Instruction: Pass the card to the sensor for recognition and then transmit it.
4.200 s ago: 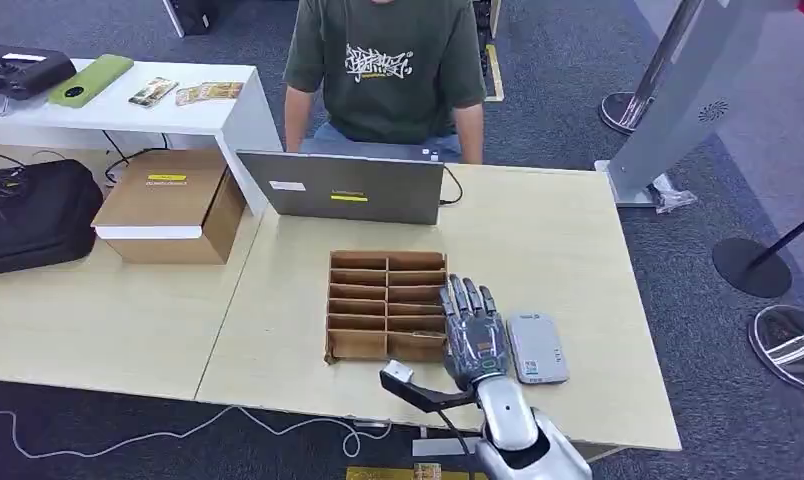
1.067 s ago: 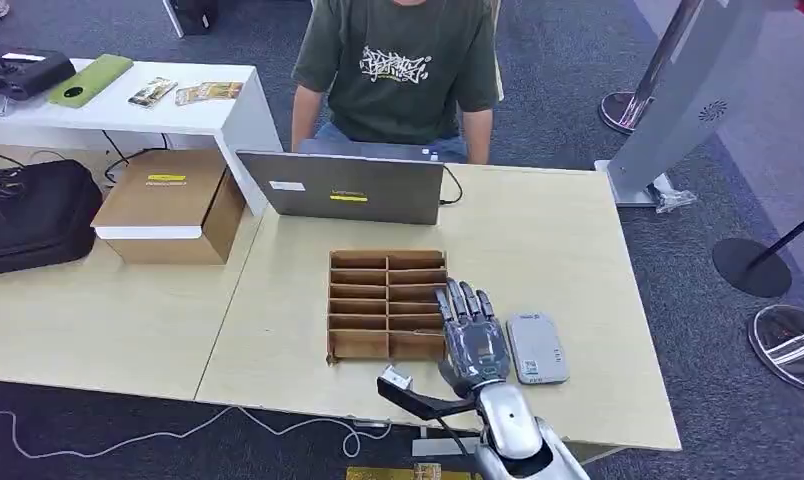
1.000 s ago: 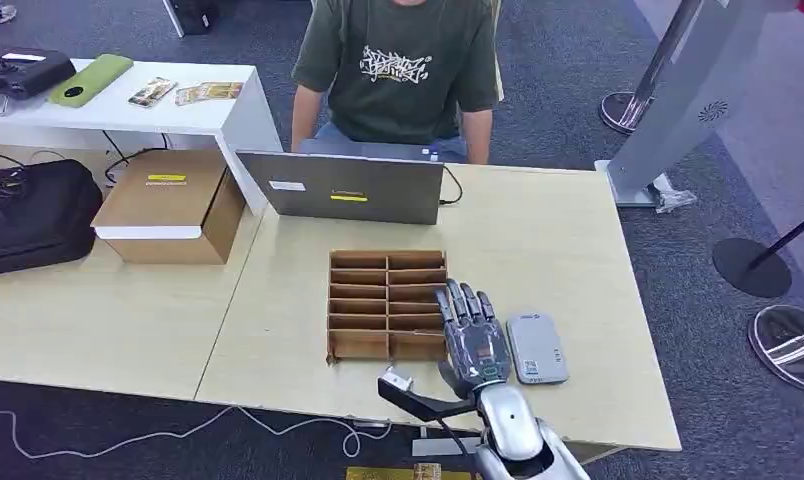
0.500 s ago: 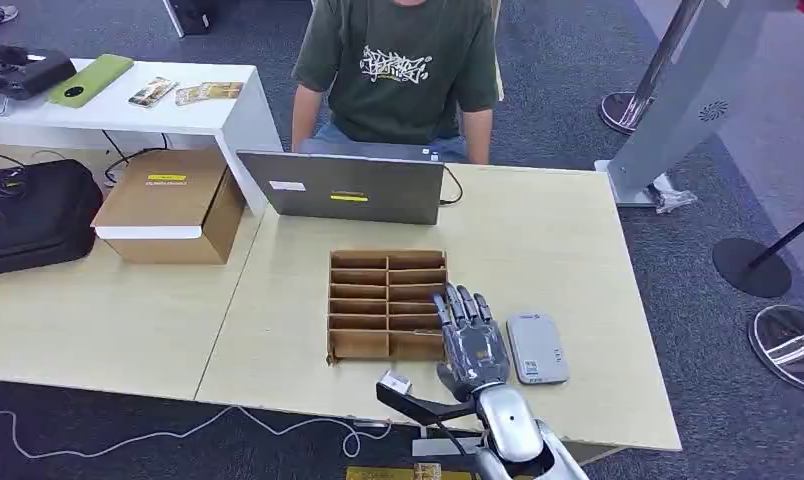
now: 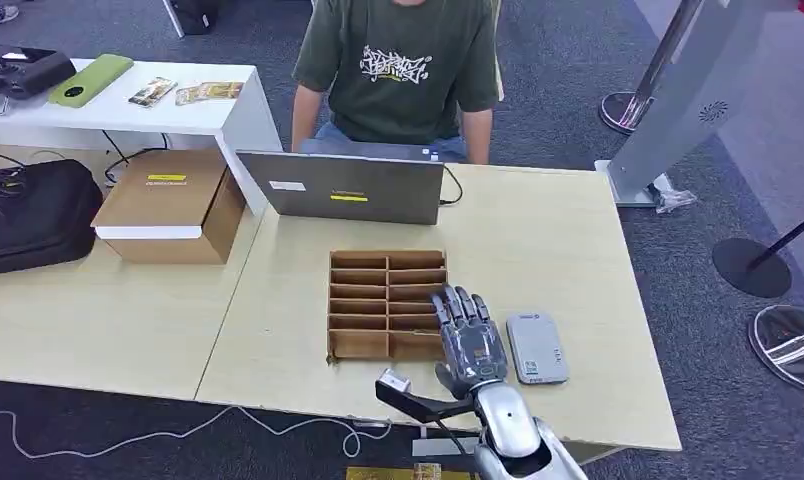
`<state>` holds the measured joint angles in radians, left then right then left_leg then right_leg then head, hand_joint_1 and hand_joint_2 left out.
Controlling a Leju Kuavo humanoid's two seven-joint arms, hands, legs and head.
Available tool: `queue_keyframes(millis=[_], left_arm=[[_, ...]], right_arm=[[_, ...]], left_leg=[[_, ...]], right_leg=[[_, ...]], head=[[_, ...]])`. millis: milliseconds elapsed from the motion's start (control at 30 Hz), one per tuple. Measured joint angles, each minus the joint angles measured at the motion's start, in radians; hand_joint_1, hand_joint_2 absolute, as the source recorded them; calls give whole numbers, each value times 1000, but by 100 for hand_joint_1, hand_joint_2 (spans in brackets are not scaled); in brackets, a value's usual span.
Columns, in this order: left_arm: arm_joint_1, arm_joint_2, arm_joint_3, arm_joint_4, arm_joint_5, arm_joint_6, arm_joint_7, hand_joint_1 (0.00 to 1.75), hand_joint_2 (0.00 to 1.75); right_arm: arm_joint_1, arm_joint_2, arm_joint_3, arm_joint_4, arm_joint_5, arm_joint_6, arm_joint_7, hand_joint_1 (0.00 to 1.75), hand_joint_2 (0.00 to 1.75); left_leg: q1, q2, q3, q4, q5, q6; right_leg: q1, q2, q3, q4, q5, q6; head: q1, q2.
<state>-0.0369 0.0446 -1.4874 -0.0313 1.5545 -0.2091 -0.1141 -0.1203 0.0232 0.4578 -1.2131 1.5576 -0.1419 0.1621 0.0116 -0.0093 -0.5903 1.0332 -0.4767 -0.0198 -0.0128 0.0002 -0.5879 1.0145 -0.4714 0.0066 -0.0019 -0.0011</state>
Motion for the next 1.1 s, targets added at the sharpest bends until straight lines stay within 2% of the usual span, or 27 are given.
queue_keyframes(millis=[400,1100], left_arm=[[0,0,0,0,-2,0,0,0,0],[1,-2,0,0,2,-3,0,0,0]], right_arm=[[2,-2,-5,-12,15,-6,39,0,175],[10,-3,9,-47,-12,-2,3,0,175]], left_leg=[[0,0,0,0,0,0],[0,0,0,0,0,0]], right_leg=[[0,0,0,0,0,0],[0,0,0,0,0,0]], head=[[0,0],[0,0]])
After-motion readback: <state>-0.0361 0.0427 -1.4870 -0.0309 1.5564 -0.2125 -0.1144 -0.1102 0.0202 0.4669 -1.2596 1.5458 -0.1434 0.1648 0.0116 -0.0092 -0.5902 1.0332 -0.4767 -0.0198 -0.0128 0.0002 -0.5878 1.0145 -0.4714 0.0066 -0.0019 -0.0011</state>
